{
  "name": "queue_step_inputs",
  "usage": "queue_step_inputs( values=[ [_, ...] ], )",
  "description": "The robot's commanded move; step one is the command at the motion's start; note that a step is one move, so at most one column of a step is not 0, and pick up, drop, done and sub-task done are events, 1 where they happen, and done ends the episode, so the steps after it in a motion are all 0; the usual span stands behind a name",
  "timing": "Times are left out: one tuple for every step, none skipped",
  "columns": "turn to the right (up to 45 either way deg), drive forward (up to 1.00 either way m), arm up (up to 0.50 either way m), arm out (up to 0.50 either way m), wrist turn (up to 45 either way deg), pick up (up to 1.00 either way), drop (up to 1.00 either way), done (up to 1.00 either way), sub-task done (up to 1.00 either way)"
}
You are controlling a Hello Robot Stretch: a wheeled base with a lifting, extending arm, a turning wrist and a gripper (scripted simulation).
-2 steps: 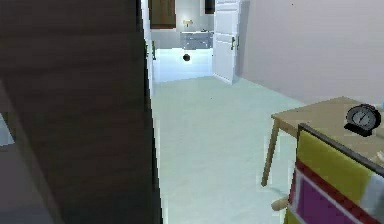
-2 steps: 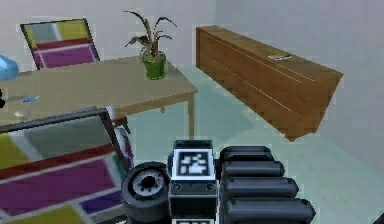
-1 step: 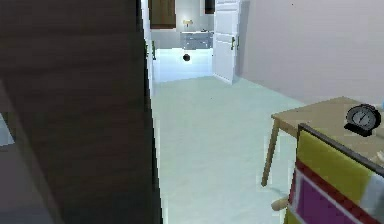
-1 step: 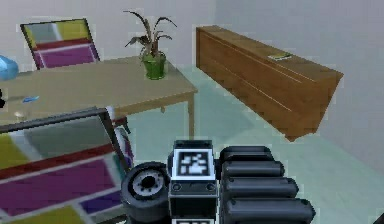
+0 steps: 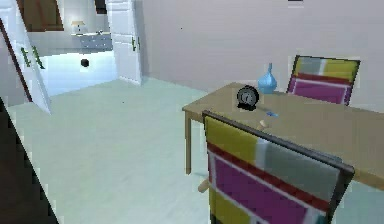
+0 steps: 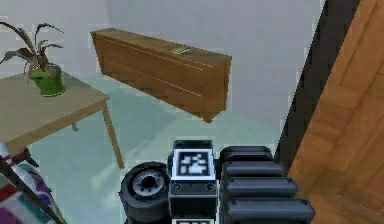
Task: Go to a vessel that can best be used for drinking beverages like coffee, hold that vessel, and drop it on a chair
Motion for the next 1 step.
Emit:
queue_step_inputs(
  values=[
    [36.0,0.00,0.00,0.00,0.0,0.00,0.00,0.00,0.00]
  ],
)
